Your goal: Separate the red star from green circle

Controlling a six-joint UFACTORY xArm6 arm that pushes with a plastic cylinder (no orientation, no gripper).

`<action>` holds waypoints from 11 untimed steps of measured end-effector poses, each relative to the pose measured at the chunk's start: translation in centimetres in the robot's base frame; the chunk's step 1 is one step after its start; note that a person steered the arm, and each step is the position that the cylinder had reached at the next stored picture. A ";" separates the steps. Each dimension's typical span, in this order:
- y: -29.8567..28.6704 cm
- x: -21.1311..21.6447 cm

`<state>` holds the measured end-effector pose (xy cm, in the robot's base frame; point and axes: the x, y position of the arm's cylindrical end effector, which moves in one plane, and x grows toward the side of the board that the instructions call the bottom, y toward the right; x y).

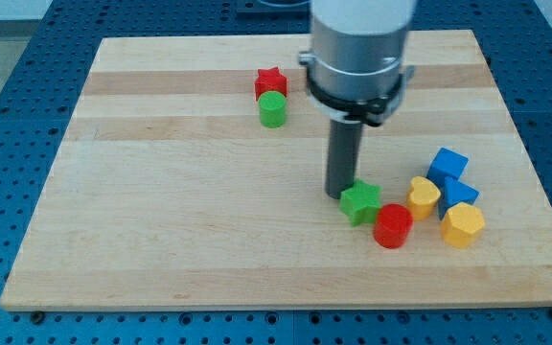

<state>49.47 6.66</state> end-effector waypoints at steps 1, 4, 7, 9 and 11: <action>1.0 2.0; -8.0 -1.2; -10.7 -3.5; -14.4 -15.4; -12.0 -19.7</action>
